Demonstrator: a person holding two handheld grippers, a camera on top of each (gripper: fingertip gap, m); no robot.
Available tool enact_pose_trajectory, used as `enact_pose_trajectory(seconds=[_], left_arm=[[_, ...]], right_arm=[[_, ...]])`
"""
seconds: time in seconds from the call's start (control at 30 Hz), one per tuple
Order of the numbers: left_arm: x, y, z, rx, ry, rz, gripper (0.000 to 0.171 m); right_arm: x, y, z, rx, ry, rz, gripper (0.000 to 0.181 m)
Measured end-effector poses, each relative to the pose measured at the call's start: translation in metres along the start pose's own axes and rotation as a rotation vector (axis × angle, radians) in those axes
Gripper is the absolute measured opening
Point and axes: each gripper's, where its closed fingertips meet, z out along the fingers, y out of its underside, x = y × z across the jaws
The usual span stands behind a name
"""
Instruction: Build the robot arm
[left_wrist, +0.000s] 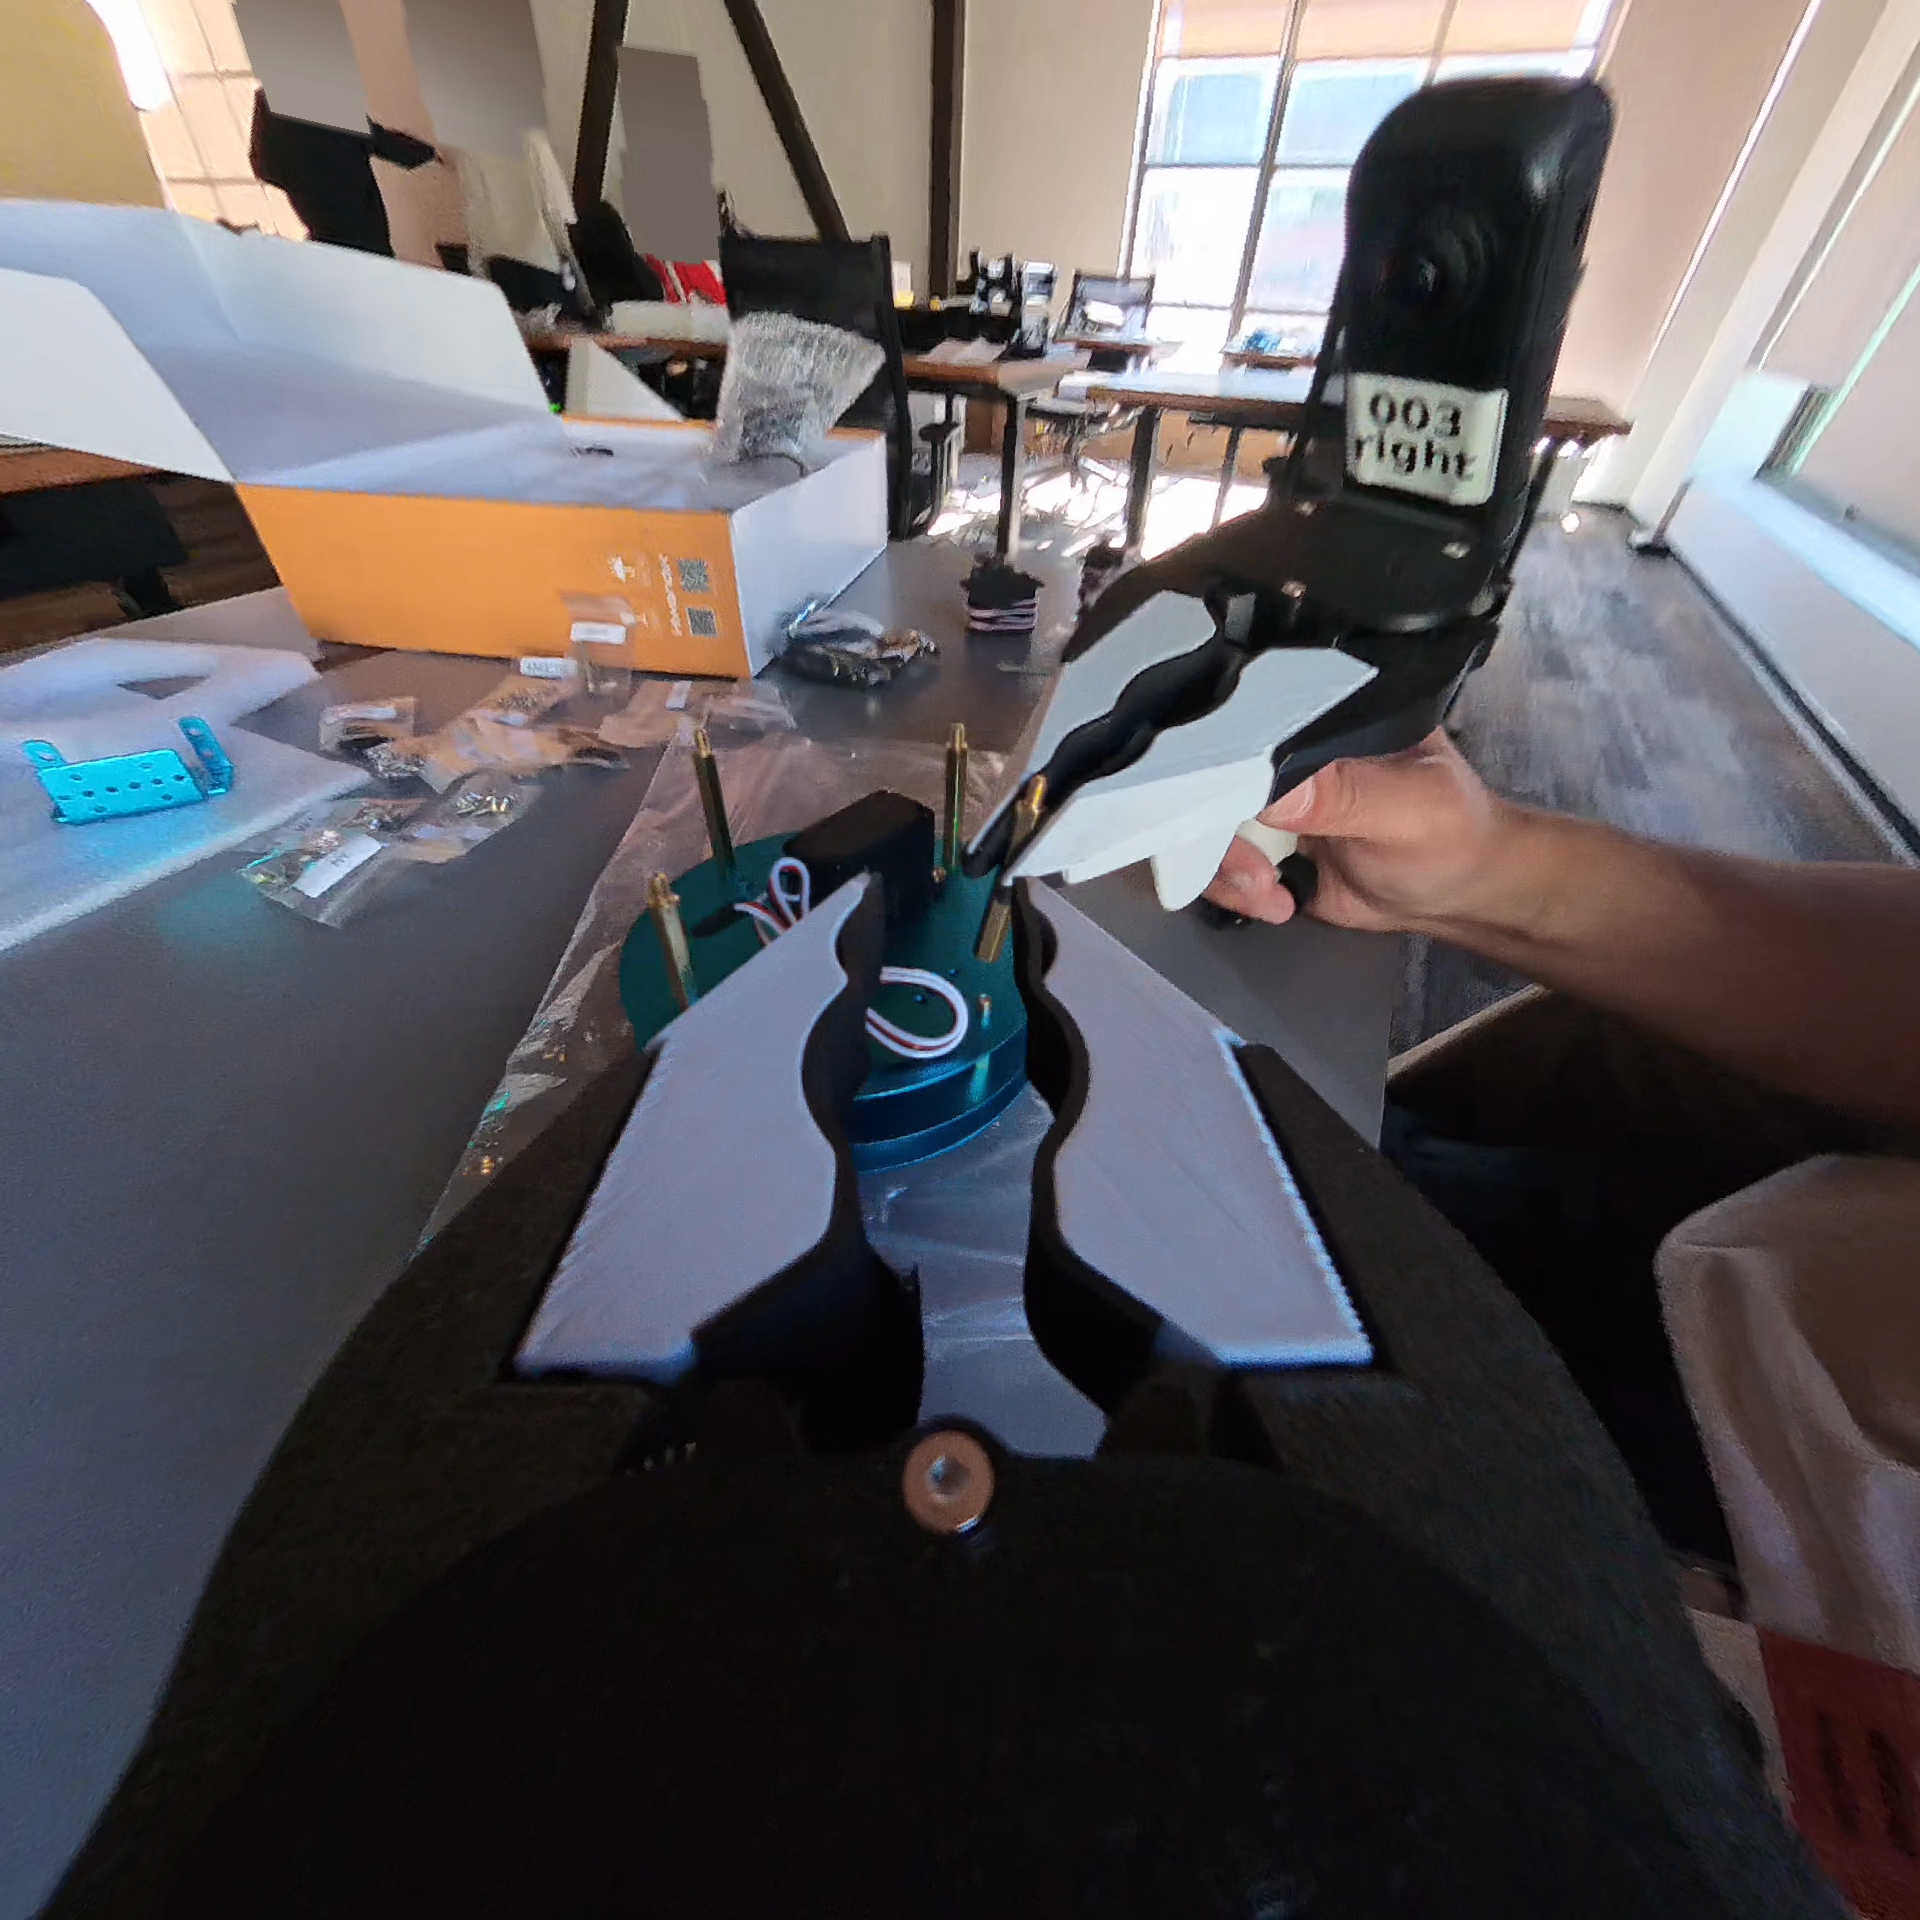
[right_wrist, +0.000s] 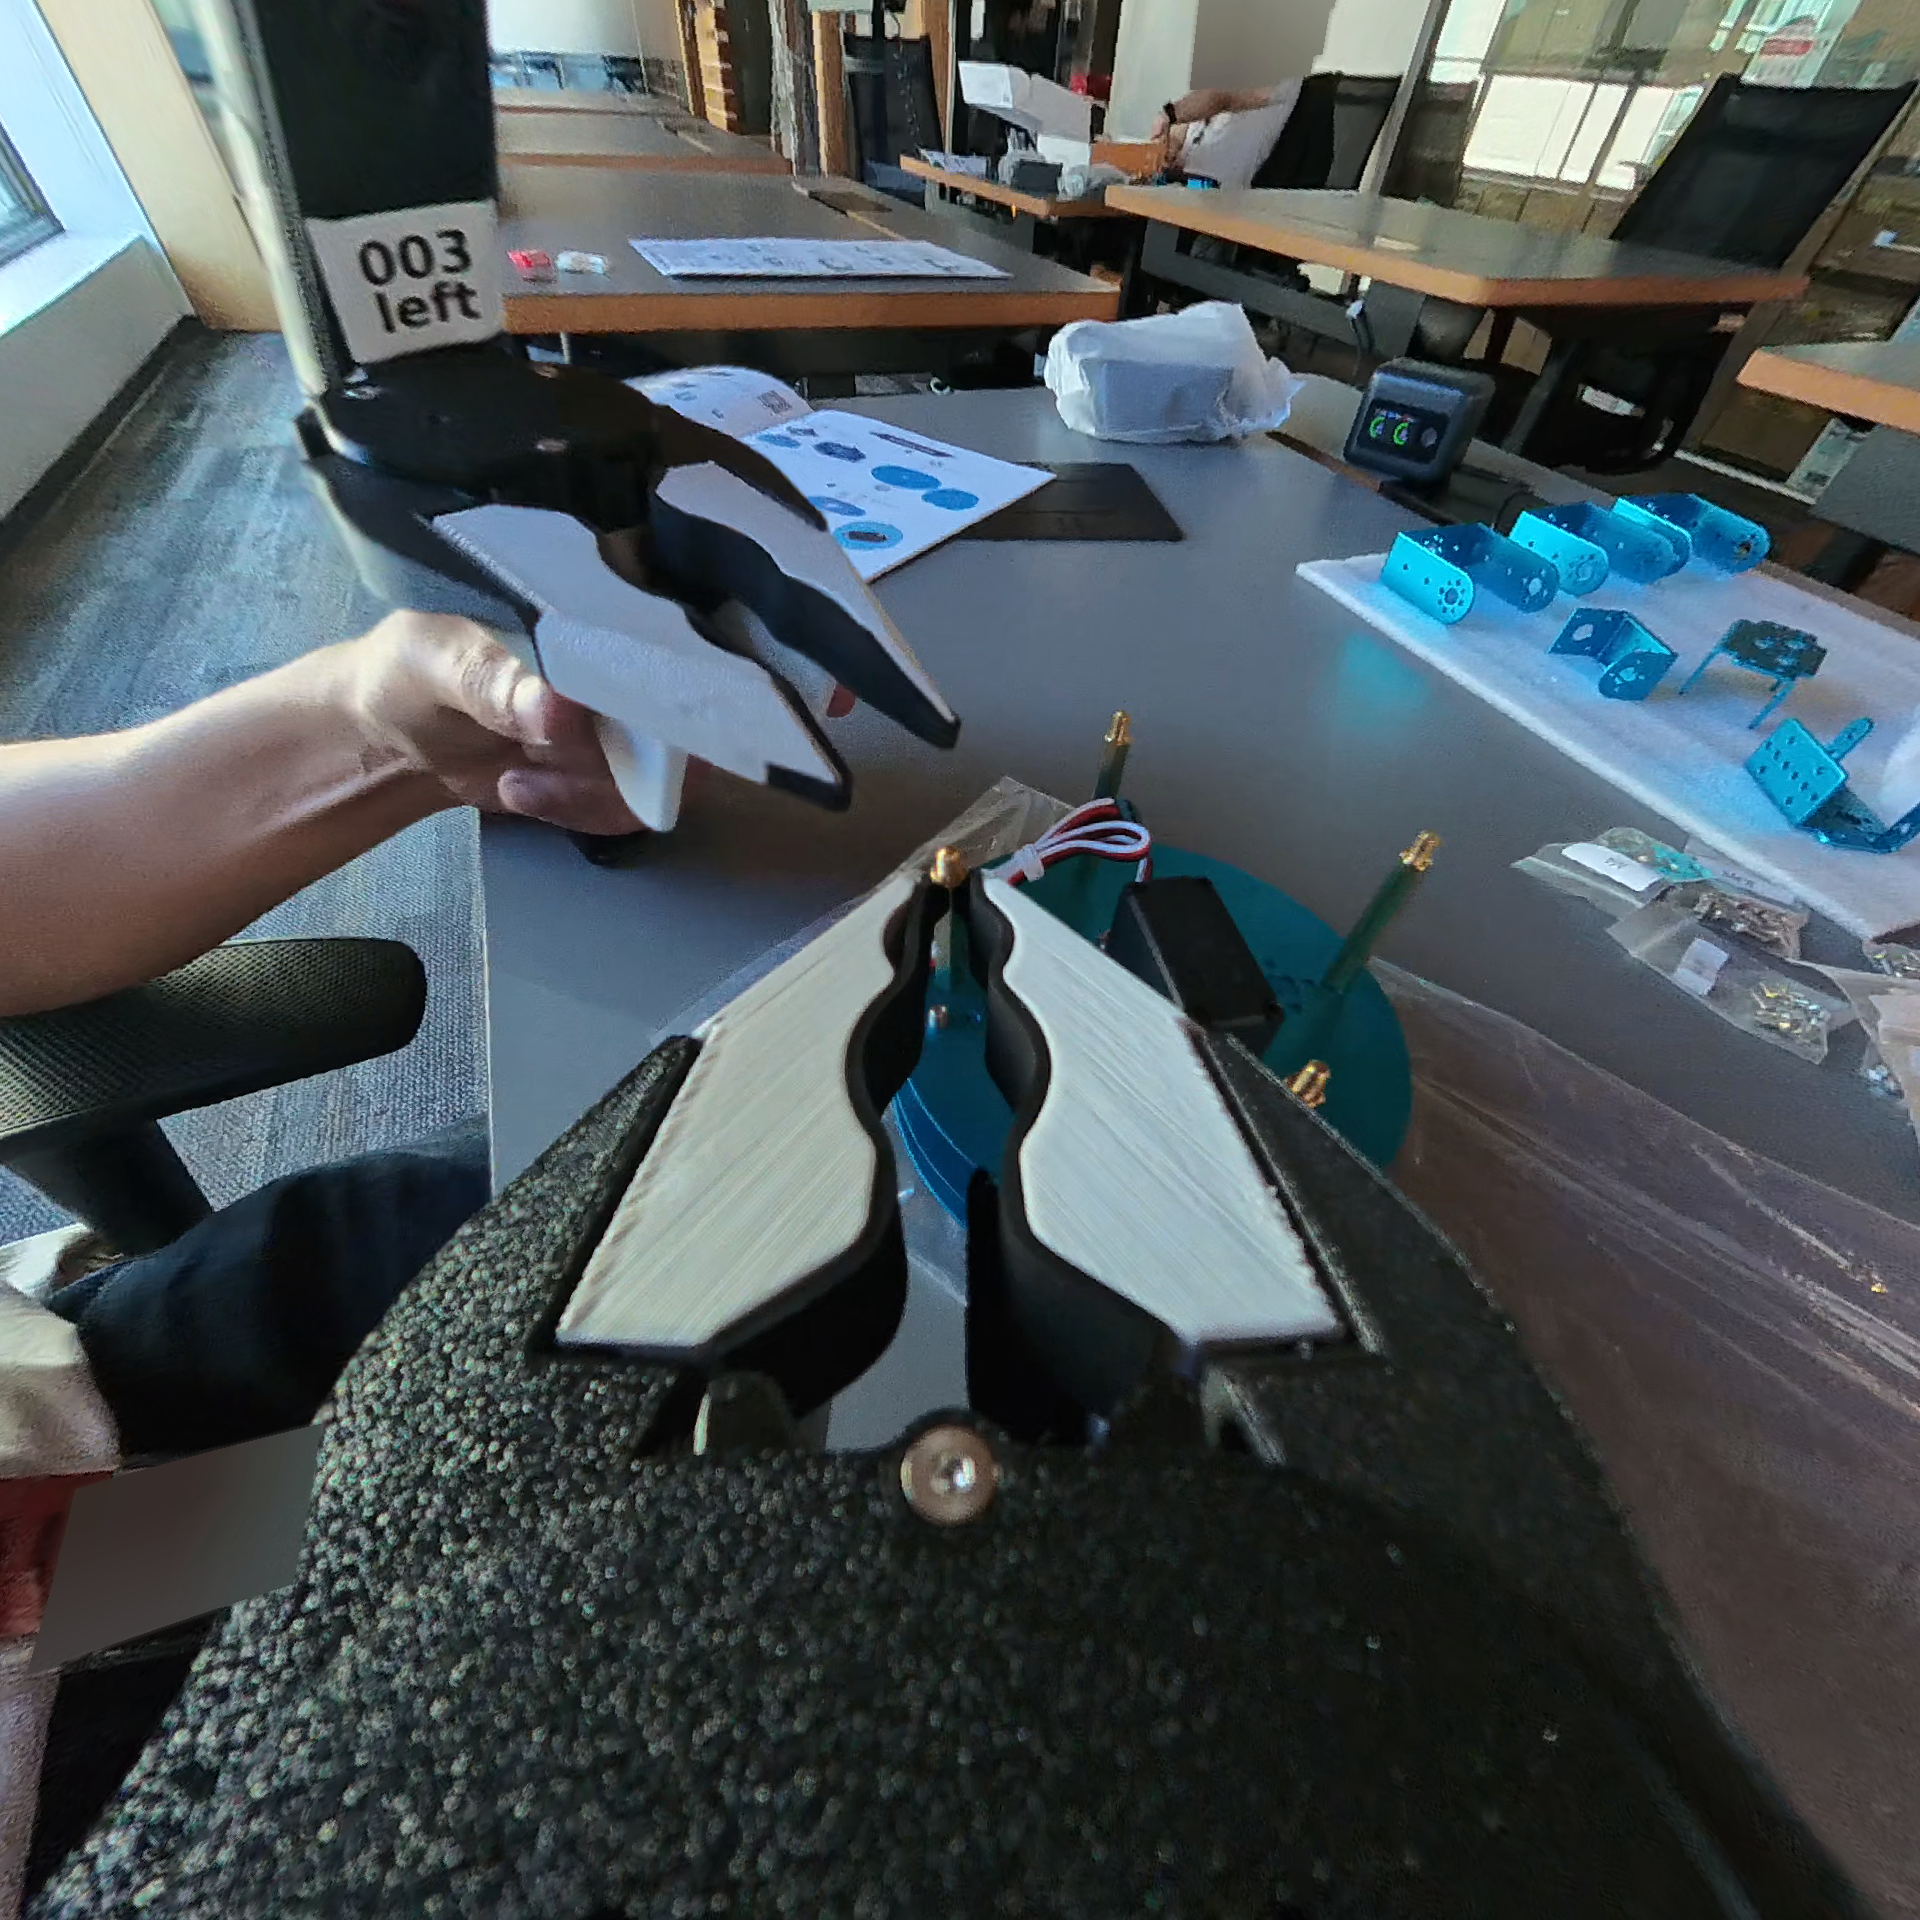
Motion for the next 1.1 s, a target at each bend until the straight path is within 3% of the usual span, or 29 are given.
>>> enact_pose_trajectory(seconds=[0.13,0.3,0.4,0.53,0.83,1.1], left_arm=[[0.0,-0.001,-0.003,0.012,0.047,-0.03,0.03],[-0.016,0.003,-0.003,-0.019,-0.094,0.167,0.033],[-0.007,0.006,-0.002,-0.031,-0.06,0.202,0.036],[0.001,0.016,0.006,-0.104,0.026,0.185,0.057],[-0.005,0.027,0.026,-0.191,-0.013,0.262,0.056],[-0.016,0.028,0.024,-0.196,-0.047,0.257,0.059]], right_arm=[[-0.006,0.011,0.009,-0.082,-0.011,-0.045,0.005],[-0.001,0.011,0.007,-0.08,0.035,-0.061,0.004],[-0.001,0.011,0.007,-0.08,0.02,-0.047,0.004],[-0.004,0.013,0.009,-0.093,0.007,-0.056,0.005],[-0.004,0.013,0.01,-0.088,-0.029,-0.013,0.005],[-0.001,0.013,0.011,-0.09,0.002,-0.019,0.005]])
